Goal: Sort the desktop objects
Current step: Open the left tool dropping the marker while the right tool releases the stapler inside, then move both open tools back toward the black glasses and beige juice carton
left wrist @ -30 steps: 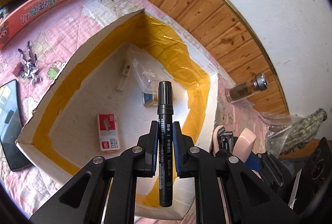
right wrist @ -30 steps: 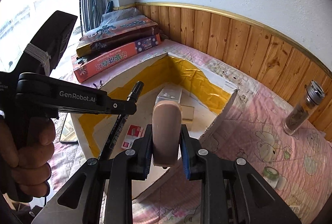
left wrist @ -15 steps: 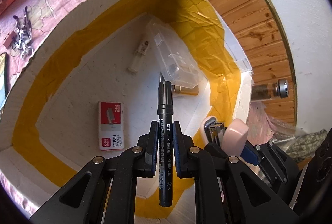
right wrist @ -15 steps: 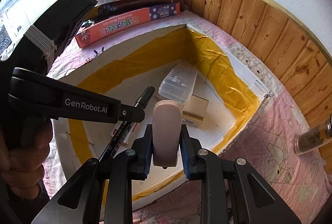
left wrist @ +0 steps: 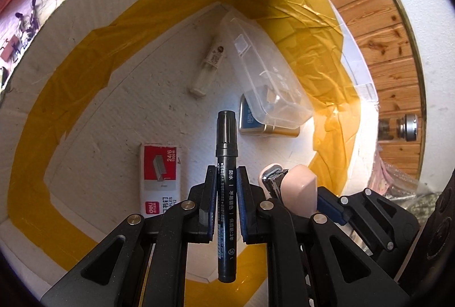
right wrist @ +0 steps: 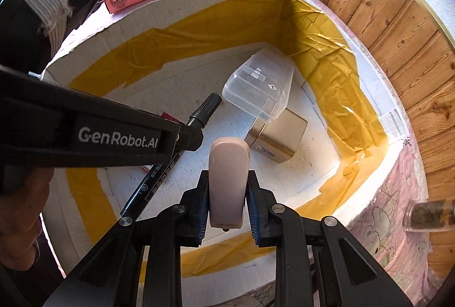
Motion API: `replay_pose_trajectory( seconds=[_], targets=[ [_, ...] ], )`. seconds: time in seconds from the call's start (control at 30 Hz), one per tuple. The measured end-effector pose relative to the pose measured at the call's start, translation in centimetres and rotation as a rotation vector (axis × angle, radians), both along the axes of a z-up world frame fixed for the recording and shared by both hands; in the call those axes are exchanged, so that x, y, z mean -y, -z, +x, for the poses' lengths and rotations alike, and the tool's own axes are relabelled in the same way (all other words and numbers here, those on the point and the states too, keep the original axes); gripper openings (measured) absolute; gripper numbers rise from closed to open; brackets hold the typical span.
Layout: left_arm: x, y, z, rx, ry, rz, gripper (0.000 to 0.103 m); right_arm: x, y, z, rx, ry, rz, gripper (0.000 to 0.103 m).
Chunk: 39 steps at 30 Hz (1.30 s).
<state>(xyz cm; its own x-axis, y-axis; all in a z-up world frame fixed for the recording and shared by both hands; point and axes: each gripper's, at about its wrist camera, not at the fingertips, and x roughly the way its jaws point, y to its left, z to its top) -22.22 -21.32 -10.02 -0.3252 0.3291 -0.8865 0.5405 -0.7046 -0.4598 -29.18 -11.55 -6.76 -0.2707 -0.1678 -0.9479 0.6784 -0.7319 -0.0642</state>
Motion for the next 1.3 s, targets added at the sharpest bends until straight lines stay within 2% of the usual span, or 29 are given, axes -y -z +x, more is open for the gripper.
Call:
replay_pose_trajectory(
  seconds=[0.13, 0.23, 0.3, 0.73, 0.83, 1.1, 1.3],
  targets=[
    [0.3, 0.4, 0.0, 0.015, 0.001, 0.002, 0.013, 0.2, 0.5, -0.4, 0.012, -0.006, 0.016, 0.025],
    [0.4, 0.5, 0.0, 0.021, 0.010, 0.013, 0.019, 0.2, 0.7, -0.6, 0.014, 0.001, 0.023, 0.026],
    [0.6, 0.4, 0.3, 0.018, 0.009, 0.005, 0.019, 0.2, 0.6, -0.6, 0.018, 0.001, 0.022, 0.027],
    [1.0, -2.1, 3.0, -0.033, 0.015, -0.013, 0.020, -0.7, -1.6, -0.3, 0.002, 0.063, -0.019, 0.028],
    [1.0, -3.0, 3.8, -0.059, 0.022, -0.057, 0.019, -0.7, -1.9, 0.4, 0.002, 0.068, -0.029, 0.029],
    [-0.8, -6.5, 6.2, -0.173, 0.091, -0.268, 0.020, -0.2, -3.2, 2.7, -0.018, 0.070, -0.053, 0.034],
    [-1.9, -7.7, 7.8, -0.221, 0.104, -0.349, 0.020, 0.3, -4.4, 5.0, -0.043, 0.067, -0.075, 0.038]
  ],
)
